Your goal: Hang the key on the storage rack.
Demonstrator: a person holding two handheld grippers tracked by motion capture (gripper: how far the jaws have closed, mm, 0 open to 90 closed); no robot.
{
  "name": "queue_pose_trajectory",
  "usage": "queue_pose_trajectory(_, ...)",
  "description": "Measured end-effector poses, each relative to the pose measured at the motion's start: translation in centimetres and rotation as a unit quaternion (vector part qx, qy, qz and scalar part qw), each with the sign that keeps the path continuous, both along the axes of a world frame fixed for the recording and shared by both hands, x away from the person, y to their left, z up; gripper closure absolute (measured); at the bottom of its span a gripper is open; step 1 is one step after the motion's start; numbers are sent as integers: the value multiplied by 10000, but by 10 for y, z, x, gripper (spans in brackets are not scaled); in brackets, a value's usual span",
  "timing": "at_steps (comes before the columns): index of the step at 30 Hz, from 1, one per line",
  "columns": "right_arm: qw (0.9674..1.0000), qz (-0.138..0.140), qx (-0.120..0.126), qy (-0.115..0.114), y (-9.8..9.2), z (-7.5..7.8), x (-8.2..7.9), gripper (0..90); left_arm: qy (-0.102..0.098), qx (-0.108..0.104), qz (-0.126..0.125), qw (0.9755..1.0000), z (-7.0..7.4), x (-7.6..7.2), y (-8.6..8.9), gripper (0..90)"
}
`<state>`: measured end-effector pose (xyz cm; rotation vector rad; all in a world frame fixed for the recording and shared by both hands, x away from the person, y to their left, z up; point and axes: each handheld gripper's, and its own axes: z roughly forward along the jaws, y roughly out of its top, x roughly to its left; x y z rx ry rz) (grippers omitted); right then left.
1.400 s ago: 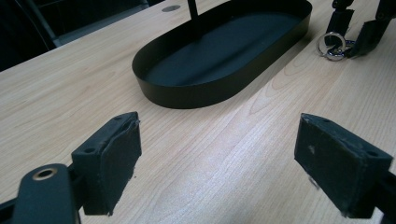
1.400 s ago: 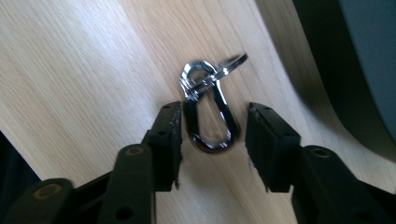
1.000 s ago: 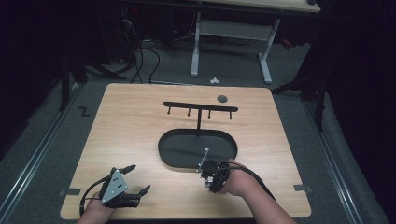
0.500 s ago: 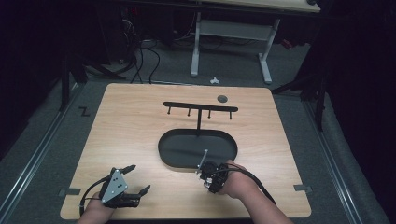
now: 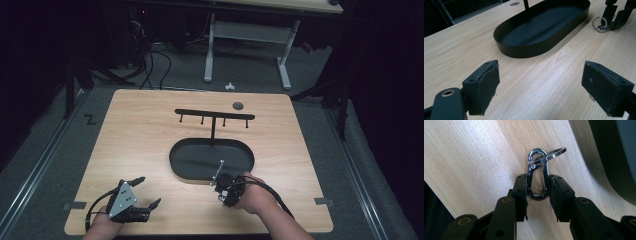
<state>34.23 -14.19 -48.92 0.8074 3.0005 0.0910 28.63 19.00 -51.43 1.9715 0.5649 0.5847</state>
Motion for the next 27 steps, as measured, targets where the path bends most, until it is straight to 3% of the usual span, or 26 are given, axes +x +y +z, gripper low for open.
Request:
queue_pose_trajectory(8,9999,-140,48,45,-1,1,0,678,10,1,15,10000,0,0,1,152)
queue_pose_trajectory(16,9992,-288,247,-143,-7,18,0,678,-20,-26,13,10000,0,0,1,152)
queue_pose_trajectory(27,9977,-548,257,-313,-27,38,-1,679,-8,-3,4,10000,0,0,1,152)
